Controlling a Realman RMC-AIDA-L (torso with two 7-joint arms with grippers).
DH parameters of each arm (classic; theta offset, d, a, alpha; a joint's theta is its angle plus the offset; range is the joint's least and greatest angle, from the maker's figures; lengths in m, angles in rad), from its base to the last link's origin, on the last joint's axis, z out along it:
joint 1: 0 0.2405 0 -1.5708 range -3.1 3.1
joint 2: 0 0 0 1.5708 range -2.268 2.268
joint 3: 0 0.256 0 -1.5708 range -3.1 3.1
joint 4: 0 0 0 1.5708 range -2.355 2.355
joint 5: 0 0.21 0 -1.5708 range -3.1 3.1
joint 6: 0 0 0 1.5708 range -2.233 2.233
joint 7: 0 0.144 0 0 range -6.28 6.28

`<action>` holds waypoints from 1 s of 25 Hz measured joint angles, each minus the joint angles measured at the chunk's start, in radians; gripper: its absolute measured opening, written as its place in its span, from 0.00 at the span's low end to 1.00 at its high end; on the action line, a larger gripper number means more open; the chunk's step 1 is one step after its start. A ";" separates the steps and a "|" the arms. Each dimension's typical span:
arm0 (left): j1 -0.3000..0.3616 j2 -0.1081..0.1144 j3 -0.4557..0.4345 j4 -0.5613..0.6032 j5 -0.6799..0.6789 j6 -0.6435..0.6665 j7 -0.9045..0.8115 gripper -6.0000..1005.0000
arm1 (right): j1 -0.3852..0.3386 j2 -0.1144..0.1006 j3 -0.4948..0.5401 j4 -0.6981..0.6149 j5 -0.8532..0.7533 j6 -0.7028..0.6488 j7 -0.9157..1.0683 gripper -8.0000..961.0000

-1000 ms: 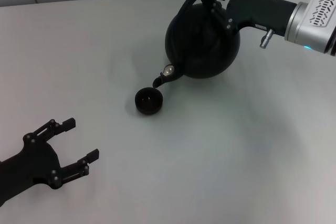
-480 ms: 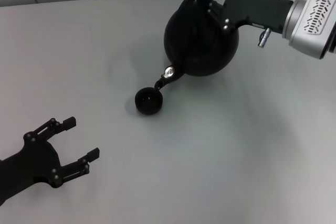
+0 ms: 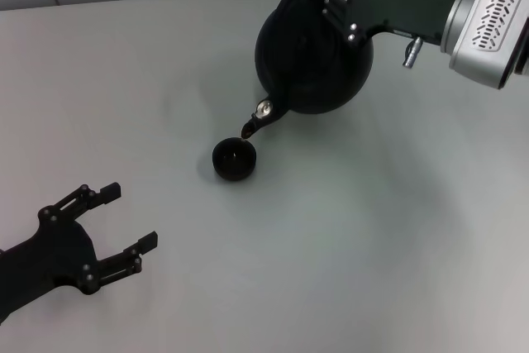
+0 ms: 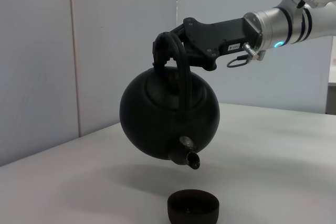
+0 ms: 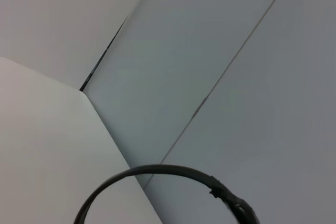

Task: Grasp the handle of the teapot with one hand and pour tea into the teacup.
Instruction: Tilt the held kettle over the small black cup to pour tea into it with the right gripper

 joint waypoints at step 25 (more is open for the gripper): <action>-0.003 0.000 -0.003 0.000 -0.003 0.000 0.000 0.86 | 0.010 0.004 -0.051 -0.008 -0.001 0.025 -0.015 0.10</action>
